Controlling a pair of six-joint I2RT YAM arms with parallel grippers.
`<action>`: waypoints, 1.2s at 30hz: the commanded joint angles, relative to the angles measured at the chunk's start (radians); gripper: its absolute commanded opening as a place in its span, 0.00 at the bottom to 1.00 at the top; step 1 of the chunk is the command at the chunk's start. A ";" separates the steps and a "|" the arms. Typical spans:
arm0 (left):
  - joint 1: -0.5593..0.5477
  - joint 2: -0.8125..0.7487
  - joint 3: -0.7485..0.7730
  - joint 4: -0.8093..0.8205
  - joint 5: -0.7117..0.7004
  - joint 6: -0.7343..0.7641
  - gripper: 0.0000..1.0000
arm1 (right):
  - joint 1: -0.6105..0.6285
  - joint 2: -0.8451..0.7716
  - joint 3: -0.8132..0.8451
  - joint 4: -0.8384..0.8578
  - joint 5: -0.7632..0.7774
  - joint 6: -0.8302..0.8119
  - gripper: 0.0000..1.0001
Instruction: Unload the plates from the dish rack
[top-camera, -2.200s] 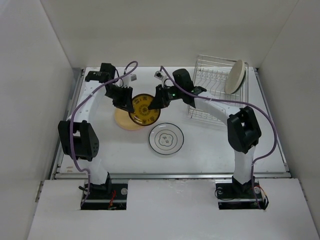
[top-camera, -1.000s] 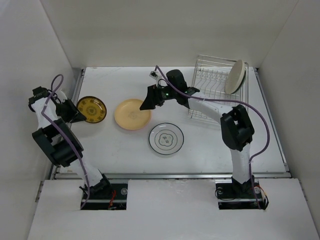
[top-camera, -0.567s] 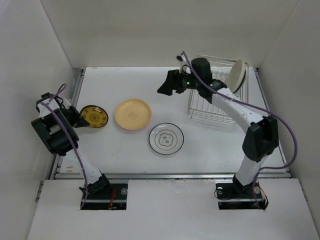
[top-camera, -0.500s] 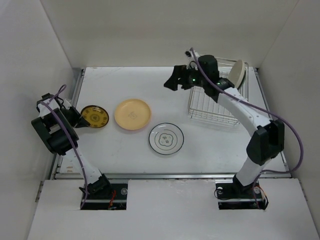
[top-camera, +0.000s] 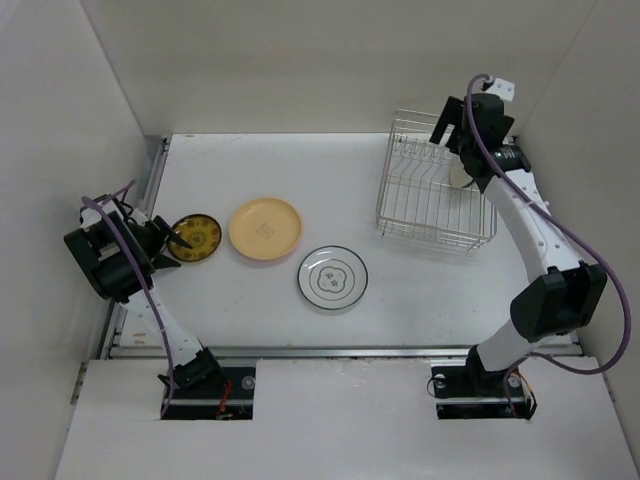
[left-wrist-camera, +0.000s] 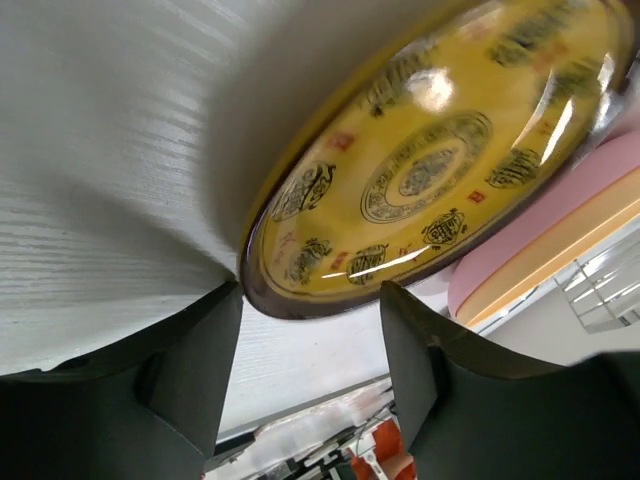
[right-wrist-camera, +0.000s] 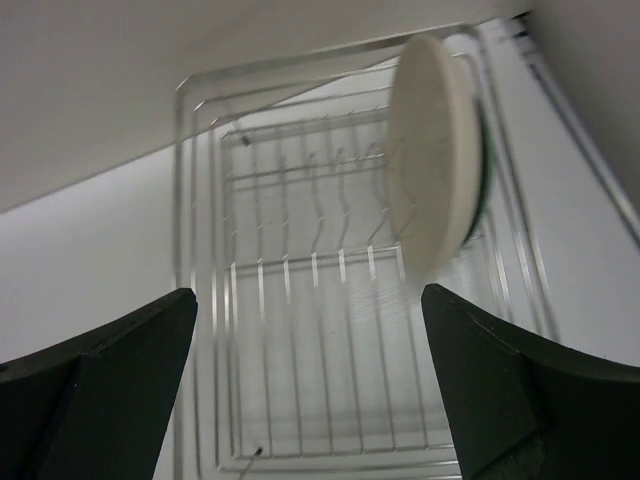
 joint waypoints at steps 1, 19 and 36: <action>0.002 -0.054 -0.007 -0.036 -0.024 -0.011 0.56 | -0.070 0.031 0.090 0.003 0.196 0.004 1.00; 0.002 -0.318 -0.037 -0.128 -0.094 0.095 0.69 | -0.177 0.504 0.450 -0.062 0.334 -0.042 0.64; -0.020 -0.413 -0.082 -0.128 -0.042 0.132 0.71 | -0.127 0.237 0.211 0.157 0.597 -0.212 0.00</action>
